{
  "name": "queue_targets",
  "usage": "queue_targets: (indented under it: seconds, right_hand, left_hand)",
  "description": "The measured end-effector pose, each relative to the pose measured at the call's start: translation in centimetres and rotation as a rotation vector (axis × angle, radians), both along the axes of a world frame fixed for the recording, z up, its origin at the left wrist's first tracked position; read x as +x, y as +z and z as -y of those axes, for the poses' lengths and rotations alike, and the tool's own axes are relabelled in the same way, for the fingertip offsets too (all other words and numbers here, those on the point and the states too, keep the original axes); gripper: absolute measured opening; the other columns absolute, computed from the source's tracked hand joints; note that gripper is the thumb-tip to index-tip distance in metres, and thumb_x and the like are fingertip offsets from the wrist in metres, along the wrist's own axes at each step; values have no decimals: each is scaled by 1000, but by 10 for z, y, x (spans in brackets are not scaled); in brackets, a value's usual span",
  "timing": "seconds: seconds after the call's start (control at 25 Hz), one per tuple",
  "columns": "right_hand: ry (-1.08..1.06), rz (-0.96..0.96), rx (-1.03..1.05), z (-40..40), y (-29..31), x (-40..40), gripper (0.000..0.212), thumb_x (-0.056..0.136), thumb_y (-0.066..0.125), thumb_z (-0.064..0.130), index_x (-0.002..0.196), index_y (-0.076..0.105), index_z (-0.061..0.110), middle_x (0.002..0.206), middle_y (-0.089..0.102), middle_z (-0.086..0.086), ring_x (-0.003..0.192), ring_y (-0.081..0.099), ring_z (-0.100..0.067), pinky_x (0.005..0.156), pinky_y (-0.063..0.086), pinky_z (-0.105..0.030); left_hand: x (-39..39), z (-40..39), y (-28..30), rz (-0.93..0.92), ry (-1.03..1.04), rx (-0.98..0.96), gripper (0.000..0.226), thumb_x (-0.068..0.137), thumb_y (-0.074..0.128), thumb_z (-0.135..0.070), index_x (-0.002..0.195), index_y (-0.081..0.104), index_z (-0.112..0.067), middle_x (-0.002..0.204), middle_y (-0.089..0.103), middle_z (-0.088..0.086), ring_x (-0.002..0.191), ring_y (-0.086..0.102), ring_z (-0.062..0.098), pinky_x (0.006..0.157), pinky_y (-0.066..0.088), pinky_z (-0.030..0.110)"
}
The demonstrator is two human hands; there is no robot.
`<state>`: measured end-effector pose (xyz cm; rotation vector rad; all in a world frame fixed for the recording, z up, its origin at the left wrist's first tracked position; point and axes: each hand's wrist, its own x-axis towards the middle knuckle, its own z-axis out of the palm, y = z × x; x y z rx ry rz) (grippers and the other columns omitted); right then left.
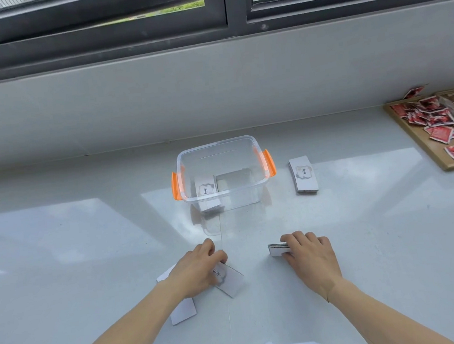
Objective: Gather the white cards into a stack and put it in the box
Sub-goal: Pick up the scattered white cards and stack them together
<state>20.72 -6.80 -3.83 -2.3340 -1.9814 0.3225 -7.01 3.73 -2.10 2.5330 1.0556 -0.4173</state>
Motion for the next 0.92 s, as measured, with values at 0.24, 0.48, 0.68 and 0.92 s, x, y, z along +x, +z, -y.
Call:
queue_targets:
  seconds: [0.24,0.48,0.68,0.92]
  right_hand:
    - [14,-7,40,8,0,-3,43,87,62,34,128,53,26,124,61,8,122,53,-22,93,43,-40]
    - [34,22,65,12,0,-3,73,82,66,43,145,35,24,144,51,3,137,41,-28,102,43,-45]
    - [28,26,72,12,-1,-4,81,80,67,44,149,26,30,157,32,-3,144,29,-30,109,37,-50]
    - [44,46,67,9,-1,-1,81,79,67,44,148,27,29,159,29,-4,145,25,-31,112,34,-51]
  left_hand:
    - [24,-1,4,193,190,9,29,90,44,0,109,41,-23,106,47,-2,93,48,25,68,39,34]
    - [74,3,11,276,298,22,48,76,38,9,110,41,-24,98,54,-2,83,40,24,66,30,33]
    - [109,17,8,333,231,-105,51,77,37,9,115,46,-24,110,57,0,103,48,26,81,45,42]
    - [129,21,7,400,191,-357,62,79,34,7,130,51,-24,127,56,5,122,47,20,104,42,37]
